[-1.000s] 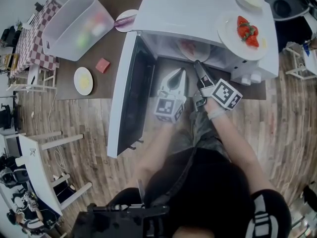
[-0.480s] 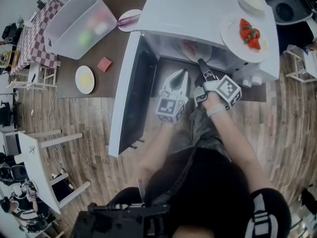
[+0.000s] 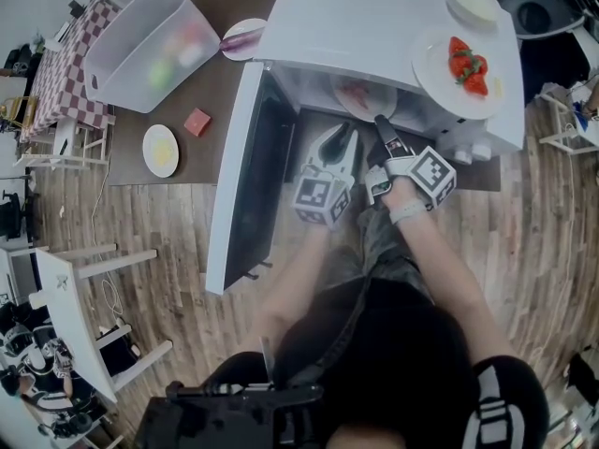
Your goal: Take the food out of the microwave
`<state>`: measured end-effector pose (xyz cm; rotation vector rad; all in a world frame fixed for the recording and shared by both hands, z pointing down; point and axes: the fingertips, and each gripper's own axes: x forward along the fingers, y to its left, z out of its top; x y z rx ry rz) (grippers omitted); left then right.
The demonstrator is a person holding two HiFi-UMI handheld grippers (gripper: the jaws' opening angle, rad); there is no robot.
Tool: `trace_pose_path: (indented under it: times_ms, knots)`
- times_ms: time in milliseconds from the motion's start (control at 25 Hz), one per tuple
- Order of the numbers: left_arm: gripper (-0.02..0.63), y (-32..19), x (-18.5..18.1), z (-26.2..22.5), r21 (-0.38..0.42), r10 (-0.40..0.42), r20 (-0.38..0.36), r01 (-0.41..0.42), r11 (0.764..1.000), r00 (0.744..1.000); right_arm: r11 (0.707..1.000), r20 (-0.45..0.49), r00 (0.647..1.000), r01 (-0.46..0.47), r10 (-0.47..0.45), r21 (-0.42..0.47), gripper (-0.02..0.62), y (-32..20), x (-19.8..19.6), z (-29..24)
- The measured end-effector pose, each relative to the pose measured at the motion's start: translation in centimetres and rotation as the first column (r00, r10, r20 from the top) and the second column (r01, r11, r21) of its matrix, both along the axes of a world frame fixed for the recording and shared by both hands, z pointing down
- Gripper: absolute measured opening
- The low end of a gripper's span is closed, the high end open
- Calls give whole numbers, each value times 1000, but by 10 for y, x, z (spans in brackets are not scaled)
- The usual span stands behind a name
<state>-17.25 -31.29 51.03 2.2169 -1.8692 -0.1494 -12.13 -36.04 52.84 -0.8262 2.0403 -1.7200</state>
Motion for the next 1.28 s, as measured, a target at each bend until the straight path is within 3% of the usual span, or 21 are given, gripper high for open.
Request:
trace_pose_path:
  times_ms: [400, 520, 920, 1280]
  knots:
    - [75, -3, 3, 10, -110, -21, -125, 7, 994, 992, 999, 92, 995, -23, 27, -44, 18, 9, 7, -1]
    - [143, -3, 3, 14, -150, -43, -220, 10, 989, 975, 999, 100, 995, -26, 31, -47, 18, 12, 10, -1]
    - [143, -9, 14, 11, -161, -11, -412, -61, 985, 911, 999, 122, 992, -13, 17, -34, 20, 20, 12, -2]
    - [97, -6, 13, 10, -160, -15, -454, -64, 985, 891, 997, 111, 994, 18, -11, -69, 40, 25, 13, 4]
